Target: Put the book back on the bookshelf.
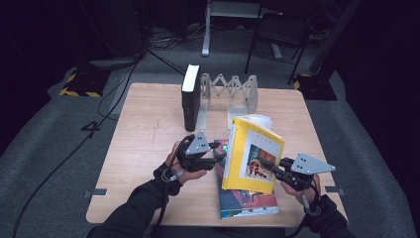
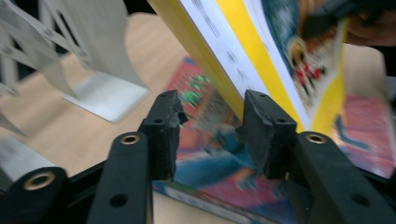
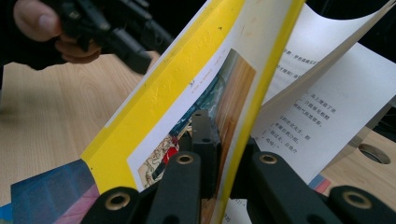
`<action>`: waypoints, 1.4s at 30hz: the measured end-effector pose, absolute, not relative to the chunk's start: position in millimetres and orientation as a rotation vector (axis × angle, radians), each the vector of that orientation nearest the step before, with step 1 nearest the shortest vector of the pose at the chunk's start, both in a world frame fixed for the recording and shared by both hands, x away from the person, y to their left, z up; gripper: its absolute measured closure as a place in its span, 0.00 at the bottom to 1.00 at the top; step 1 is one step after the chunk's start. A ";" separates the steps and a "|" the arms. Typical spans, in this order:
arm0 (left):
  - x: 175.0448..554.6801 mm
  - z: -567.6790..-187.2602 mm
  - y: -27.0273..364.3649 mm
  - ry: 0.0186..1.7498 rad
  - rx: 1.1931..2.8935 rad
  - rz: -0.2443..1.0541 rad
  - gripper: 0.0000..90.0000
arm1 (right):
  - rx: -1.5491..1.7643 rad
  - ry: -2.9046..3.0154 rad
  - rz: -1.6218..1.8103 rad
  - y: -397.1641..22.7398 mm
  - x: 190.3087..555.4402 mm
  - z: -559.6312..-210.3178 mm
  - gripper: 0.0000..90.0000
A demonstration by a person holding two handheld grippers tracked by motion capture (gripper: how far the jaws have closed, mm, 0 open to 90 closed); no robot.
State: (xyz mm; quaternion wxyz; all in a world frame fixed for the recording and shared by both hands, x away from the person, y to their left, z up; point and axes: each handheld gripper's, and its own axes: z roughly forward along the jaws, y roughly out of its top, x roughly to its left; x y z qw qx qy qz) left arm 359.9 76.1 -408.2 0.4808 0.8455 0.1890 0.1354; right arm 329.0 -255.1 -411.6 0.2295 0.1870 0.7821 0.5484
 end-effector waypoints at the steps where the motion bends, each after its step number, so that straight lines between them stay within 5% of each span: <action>1: 356.2 -412.3 75.4 0.468 2.095 0.339 0.56 | 0.515 2.151 1.509 -255.0 328.9 -411.7 0.94; 11: 336.0 -443.1 64.3 0.467 2.160 0.182 0.36 | 0.501 2.143 1.488 -254.0 327.0 -411.7 0.94; 20: 358.0 -448.4 40.2 0.460 2.106 0.133 0.34 | 0.479 2.137 1.484 -254.5 325.7 -412.4 0.93; 31: 375.4 -427.8 18.4 0.411 2.054 0.156 0.40 | 0.445 2.136 1.486 -255.4 324.1 -410.7 0.92; 42: 378.6 -414.2 24.2 0.413 1.984 0.239 0.65 | 0.457 2.053 1.444 -248.3 331.3 -404.7 0.92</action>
